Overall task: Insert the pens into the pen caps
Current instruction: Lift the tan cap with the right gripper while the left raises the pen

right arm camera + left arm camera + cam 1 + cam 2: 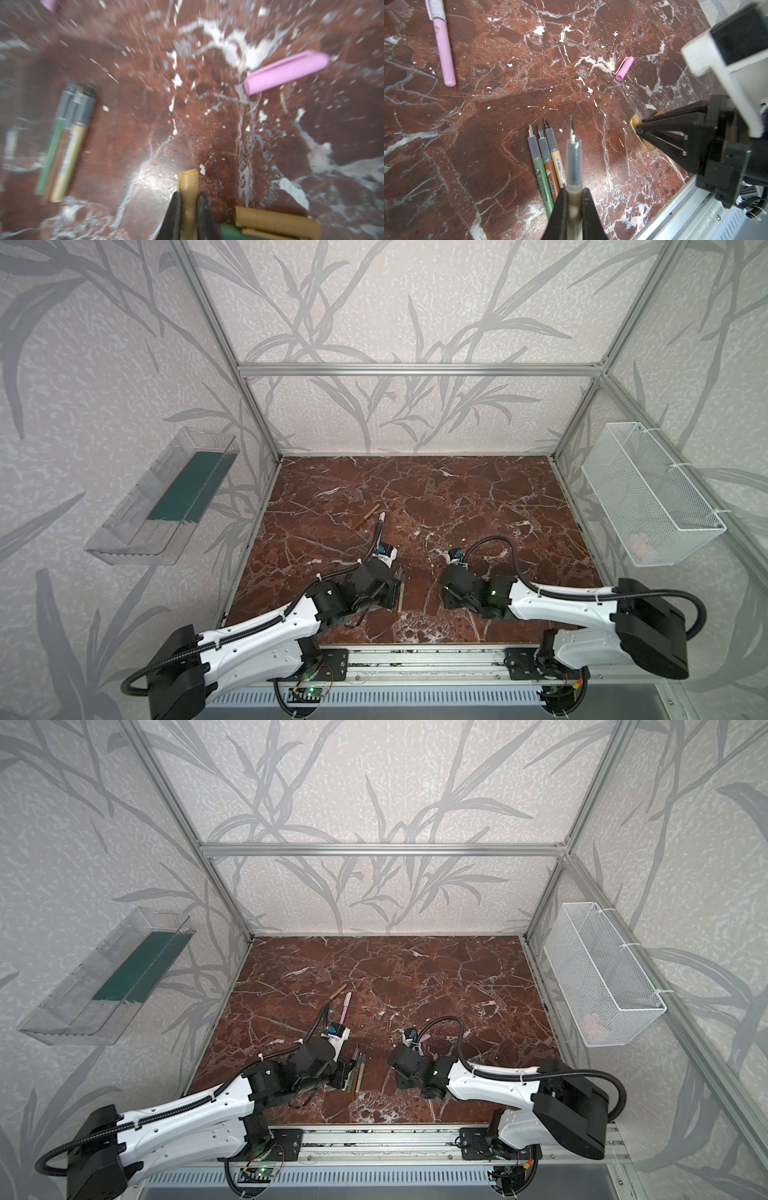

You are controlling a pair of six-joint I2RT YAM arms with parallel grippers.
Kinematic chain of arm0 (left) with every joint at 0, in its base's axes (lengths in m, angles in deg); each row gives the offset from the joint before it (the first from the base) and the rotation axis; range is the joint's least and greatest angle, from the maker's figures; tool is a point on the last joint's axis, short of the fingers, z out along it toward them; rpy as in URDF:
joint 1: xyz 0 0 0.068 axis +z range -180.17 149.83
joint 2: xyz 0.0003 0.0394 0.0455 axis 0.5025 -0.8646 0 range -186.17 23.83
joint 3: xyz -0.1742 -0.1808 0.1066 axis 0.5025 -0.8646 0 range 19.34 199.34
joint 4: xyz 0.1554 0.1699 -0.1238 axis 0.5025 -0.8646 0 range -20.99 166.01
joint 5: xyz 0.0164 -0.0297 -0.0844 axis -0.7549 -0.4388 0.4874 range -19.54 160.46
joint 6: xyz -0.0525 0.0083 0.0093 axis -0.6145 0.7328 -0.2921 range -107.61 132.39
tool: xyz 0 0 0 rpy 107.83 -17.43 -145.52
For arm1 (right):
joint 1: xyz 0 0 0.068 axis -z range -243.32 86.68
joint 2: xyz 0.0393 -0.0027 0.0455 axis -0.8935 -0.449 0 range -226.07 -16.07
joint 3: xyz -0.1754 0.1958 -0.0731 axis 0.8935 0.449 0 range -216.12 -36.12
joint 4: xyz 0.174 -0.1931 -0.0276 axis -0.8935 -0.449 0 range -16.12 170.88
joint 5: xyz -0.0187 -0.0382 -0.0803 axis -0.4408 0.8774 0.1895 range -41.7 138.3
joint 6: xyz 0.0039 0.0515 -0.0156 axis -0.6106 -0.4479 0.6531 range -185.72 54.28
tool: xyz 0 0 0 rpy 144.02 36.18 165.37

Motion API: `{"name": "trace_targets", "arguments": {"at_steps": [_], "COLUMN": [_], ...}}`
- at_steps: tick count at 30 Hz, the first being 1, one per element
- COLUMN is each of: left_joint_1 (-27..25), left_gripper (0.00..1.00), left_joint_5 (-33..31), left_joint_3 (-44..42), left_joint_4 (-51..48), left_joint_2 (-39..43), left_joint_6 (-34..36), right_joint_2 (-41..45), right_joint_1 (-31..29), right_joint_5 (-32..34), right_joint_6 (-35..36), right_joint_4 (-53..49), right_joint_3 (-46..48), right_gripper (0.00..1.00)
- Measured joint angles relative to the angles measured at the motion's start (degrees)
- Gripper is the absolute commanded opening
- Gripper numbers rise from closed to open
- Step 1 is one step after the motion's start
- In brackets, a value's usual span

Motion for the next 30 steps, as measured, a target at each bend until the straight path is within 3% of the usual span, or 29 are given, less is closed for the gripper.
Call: {"name": "trace_targets", "arguments": {"at_steps": [6,10,18,30], "left_joint_1": [0.0,0.0,0.0,0.0], "left_gripper": [0.0,0.0,0.0,0.0], "left_joint_5": [5.77,8.85,12.61,12.61], "left_joint_3": [-1.46,-2.34,-3.19,-3.23], "left_joint_4": [6.14,10.05,16.0,17.97], "left_joint_2": [1.44,3.23,5.2,3.85], "left_joint_6": [-1.03,-1.97,-2.84,-3.52], "right_joint_2": [14.19,18.67,12.68,7.02], "right_joint_1": [1.36,2.84,3.76,3.82], "right_joint_5": [4.35,6.36,6.14,2.69], "right_joint_6": [-2.51,-5.73,-10.62,-12.57], "right_joint_4": [7.26,16.13,31.58,40.48], "right_joint_3": [3.96,7.04,6.36,2.47], "right_gripper": [0.0,0.0,0.0,0.0]}}
